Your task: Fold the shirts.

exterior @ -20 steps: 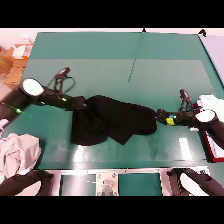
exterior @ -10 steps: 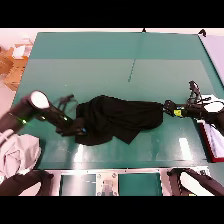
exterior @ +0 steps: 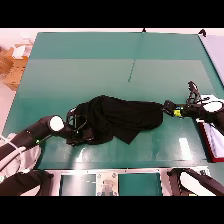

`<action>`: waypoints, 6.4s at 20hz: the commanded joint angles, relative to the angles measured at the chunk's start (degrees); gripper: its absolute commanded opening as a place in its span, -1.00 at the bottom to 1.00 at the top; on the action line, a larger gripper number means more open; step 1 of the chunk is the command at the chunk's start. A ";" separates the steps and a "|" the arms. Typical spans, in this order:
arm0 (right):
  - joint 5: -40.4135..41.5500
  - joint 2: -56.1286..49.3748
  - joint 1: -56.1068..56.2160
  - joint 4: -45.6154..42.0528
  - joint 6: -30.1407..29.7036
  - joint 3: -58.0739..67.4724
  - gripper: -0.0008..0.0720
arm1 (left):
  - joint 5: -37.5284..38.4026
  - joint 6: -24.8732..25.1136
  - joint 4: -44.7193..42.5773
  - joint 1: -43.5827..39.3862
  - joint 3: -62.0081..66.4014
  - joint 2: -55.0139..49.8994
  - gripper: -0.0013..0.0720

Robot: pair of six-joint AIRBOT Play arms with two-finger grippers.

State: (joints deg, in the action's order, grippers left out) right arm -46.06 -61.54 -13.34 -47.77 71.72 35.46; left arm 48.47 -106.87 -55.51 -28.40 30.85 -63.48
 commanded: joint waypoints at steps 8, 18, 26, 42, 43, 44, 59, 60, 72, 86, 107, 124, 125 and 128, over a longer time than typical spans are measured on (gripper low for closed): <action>-0.09 -0.04 -0.22 -0.46 -0.48 0.07 -0.93 | -0.42 -0.39 -14.97 4.37 3.30 -3.10 -0.88; -0.04 -0.04 -3.63 -1.07 -1.31 0.07 -0.93 | 21.59 27.50 -25.99 30.49 19.96 -3.56 -0.88; -6.86 0.79 -4.55 -1.95 -1.25 2.08 -0.03 | 15.93 27.30 -19.43 31.50 24.46 -6.03 0.72; -15.89 17.77 -13.90 -0.79 10.12 -20.09 0.17 | 28.24 21.40 -8.20 31.41 8.63 -5.75 0.72; -13.64 16.55 -11.67 -0.15 10.14 -20.46 0.17 | 26.03 21.40 -6.43 31.17 7.52 -5.75 0.72; -11.26 14.80 -9.05 0.87 10.14 -20.37 0.17 | 24.41 21.40 -5.44 30.84 6.51 -5.75 0.72; -2.84 2.08 -1.68 2.62 7.93 -13.14 -0.23 | 22.23 16.26 -14.05 26.32 6.54 -5.16 0.04; -2.84 2.08 -1.68 2.60 7.50 -13.14 -0.23 | 23.67 16.20 -14.25 26.32 6.36 -3.41 0.04; -2.80 2.08 -1.68 2.62 5.53 -13.03 -0.23 | 1.92 1.22 -9.70 26.32 -9.88 16.96 0.74; -6.78 2.14 -1.68 2.82 4.07 -12.22 -0.93 | -2.95 16.06 6.38 26.32 -7.82 10.69 -0.89; -20.41 17.73 -22.60 0.15 16.70 72.76 -0.93 | 26.86 22.49 -15.19 26.32 82.55 12.72 -0.89; 0.81 -26.86 -3.89 0.87 5.57 29.70 -0.93 | 4.50 28.96 2.60 26.32 34.60 -24.50 -0.88; 0.70 -30.03 -3.56 0.85 5.57 31.17 -0.93 | 2.34 29.86 5.03 26.32 36.52 -26.91 -0.88; 0.37 -33.68 -3.72 0.81 5.57 34.25 -0.93 | -1.53 30.97 7.93 26.32 42.86 -29.94 -0.88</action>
State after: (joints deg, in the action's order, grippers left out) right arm -46.52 -89.49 -17.91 -46.89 77.78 68.07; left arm 52.77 -77.62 -52.16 -2.11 70.28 -88.75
